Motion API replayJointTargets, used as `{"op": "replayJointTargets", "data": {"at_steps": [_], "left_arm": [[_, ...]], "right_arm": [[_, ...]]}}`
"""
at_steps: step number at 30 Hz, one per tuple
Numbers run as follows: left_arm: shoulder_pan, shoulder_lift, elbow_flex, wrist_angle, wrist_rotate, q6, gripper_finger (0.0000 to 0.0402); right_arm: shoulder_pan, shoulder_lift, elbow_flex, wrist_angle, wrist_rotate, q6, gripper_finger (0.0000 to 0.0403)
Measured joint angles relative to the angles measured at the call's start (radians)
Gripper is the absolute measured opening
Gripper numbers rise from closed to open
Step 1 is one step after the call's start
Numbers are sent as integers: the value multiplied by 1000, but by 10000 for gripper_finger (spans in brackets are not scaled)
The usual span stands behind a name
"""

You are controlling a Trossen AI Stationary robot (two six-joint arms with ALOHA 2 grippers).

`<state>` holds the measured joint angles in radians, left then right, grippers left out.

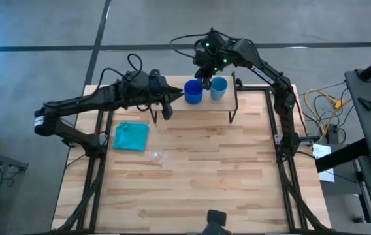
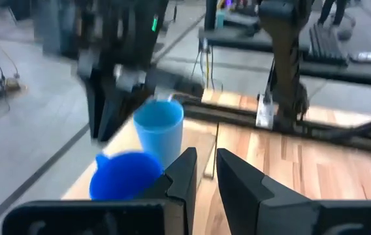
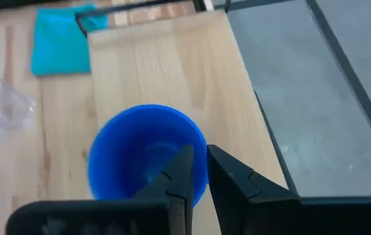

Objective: Stack small to large cups/mugs on shelf
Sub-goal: Put the transparent mug on the shelf

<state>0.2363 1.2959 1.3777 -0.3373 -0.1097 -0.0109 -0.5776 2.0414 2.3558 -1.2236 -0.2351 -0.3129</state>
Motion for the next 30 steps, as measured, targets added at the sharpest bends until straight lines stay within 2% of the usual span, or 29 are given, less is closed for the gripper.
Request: {"op": "replayJointTargets", "data": {"at_steps": [5, 11, 21, 30], "left_arm": [[0, -31, 0, -160, 0, -10, 47], [-1, -82, 0, -358, 10, -30, 47], [-2, -103, -23, -591, 227, -63, 47], [-15, -99, -177, -631, 343, -56, 47]], "right_arm": [[38, -67, 0, -32, -1, 54, 38], [135, -163, 0, -118, -5, 89, 38], [345, -221, -2, -124, -9, 225, 38], [500, -157, -3, -123, -9, 236, 38]]}}
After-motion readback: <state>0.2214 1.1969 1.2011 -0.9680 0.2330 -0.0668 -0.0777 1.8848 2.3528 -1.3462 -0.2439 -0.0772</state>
